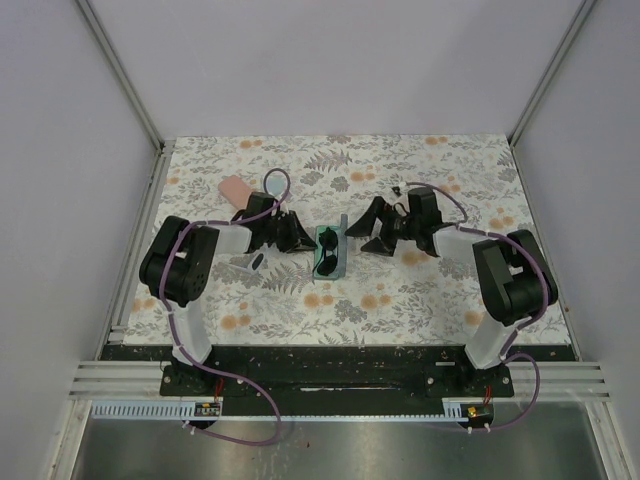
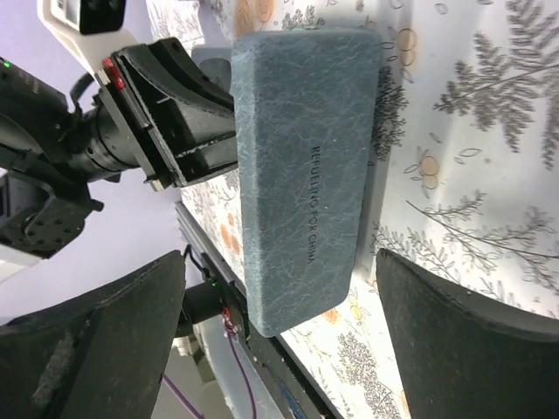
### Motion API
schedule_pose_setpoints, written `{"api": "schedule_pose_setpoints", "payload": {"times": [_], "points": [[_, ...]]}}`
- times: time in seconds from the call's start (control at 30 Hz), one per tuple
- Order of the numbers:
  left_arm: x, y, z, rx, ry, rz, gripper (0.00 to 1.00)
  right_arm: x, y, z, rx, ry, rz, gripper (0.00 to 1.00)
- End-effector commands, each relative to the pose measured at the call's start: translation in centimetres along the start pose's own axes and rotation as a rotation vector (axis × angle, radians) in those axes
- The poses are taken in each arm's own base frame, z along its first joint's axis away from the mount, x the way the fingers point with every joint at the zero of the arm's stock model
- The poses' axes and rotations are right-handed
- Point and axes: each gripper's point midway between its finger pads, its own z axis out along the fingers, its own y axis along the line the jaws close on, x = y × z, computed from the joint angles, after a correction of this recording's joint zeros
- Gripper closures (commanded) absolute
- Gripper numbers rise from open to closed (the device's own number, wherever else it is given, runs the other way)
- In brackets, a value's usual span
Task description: Organize the sunglasses
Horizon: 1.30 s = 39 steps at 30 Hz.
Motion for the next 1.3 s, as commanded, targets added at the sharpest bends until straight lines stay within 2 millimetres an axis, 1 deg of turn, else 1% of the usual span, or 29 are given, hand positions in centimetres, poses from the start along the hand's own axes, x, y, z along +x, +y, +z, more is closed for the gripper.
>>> {"api": "schedule_pose_setpoints", "payload": {"times": [0.0,0.07,0.17,0.23,0.37,0.43,0.7,0.8,0.87,1.13,1.27], "points": [[-1.2,-0.6,0.5,0.006,-0.027,0.045,0.85,-1.1,2.2,-1.1,-0.189,-0.029,-0.031,0.03],[-1.3,-0.4,0.5,-0.004,-0.027,0.048,0.90,-0.9,2.4,-1.1,-0.249,-0.027,-0.034,0.04],[-1.2,-0.1,0.6,-0.017,-0.023,0.047,0.93,-0.4,2.1,-0.8,-0.309,-0.021,-0.023,0.05],[-1.2,0.0,0.6,-0.020,-0.020,0.046,0.93,-0.2,1.7,-0.4,-0.327,-0.016,-0.023,0.06],[-1.3,0.2,0.6,-0.031,-0.018,0.048,0.94,0.0,0.3,0.4,-0.321,-0.011,-0.011,0.11],[-1.3,0.2,0.6,-0.038,-0.017,0.052,0.94,0.4,-0.2,0.6,-0.334,-0.005,-0.001,0.12],[-1.3,0.3,0.5,-0.044,-0.021,0.053,0.96,0.7,-1.0,1.4,-0.388,0.011,0.030,0.15],[-1.4,0.2,0.5,-0.044,-0.023,0.056,0.96,0.6,-1.4,1.8,-0.380,0.016,0.039,0.21],[-1.3,0.3,0.5,-0.048,-0.025,0.053,0.97,0.6,-1.6,2.0,-0.377,0.020,0.043,0.22],[-1.2,0.2,0.8,-0.048,-0.020,0.056,0.98,0.9,-1.6,2.6,-0.387,0.042,0.050,0.25],[-1.2,0.2,0.9,-0.046,-0.018,0.057,0.98,1.4,-1.7,3.3,-0.373,0.057,0.057,0.31]]}}
